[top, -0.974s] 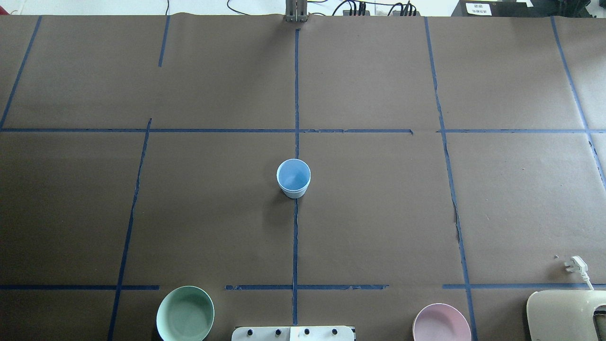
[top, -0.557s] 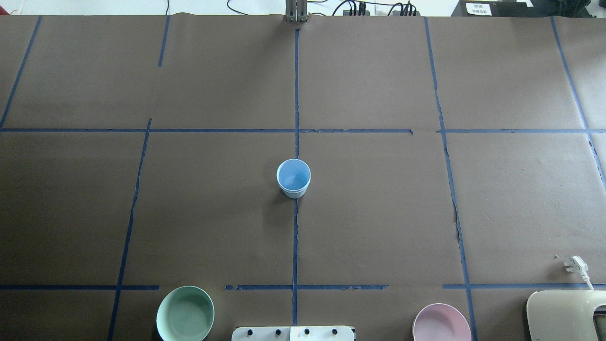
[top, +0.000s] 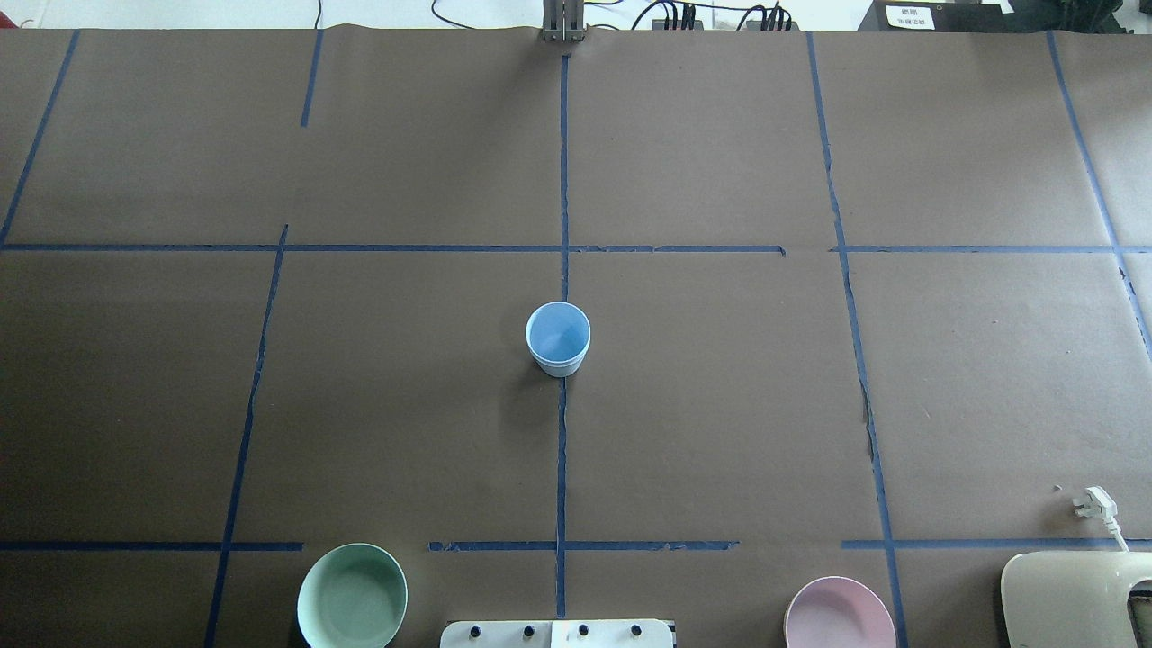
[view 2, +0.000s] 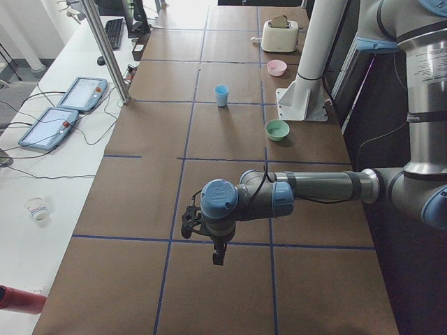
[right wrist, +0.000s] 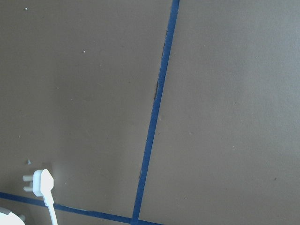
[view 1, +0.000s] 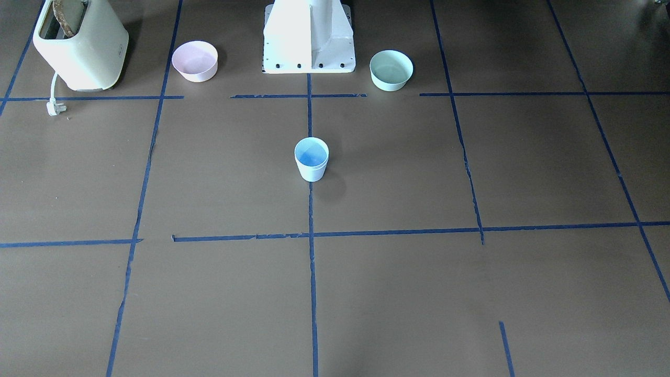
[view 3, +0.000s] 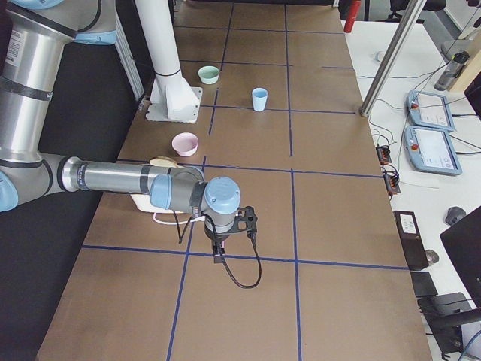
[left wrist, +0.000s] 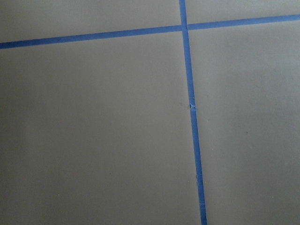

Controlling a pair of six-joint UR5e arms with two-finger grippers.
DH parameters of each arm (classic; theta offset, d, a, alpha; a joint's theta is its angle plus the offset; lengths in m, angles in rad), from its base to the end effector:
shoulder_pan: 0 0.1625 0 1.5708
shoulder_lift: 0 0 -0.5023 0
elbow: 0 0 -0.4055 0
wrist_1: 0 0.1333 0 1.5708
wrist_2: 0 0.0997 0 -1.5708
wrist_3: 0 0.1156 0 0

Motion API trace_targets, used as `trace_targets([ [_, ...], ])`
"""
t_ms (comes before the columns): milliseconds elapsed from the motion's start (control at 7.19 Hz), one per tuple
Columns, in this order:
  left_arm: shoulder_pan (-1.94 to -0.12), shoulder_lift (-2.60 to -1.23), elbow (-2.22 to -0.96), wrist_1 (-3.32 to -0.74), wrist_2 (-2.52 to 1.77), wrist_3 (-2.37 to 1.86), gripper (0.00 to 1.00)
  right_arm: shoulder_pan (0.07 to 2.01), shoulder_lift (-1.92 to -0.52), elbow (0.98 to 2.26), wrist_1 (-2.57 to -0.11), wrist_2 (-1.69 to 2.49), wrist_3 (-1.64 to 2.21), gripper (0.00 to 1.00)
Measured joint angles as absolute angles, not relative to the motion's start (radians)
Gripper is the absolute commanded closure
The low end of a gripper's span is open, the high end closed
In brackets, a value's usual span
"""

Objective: Stack blue cups with both arms

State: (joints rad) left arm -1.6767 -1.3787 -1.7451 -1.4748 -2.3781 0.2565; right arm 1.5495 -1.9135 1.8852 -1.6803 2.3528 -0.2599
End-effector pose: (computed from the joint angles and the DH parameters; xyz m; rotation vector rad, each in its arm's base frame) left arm -0.0917 -0.3920 0.7535 0.0396 0.8128 0.0963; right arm 0.0449 -0.3251 0.7420 -0.0369 -0.7922 -0.2125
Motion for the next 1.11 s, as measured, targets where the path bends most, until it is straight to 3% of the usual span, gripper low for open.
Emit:
trace_targets([
  [1113, -1.675, -1.362, -1.744, -1.477, -2.378, 0.259, 0.00, 1.549, -1.911, 1.886, -1.679, 2.354, -0.259, 0.00],
])
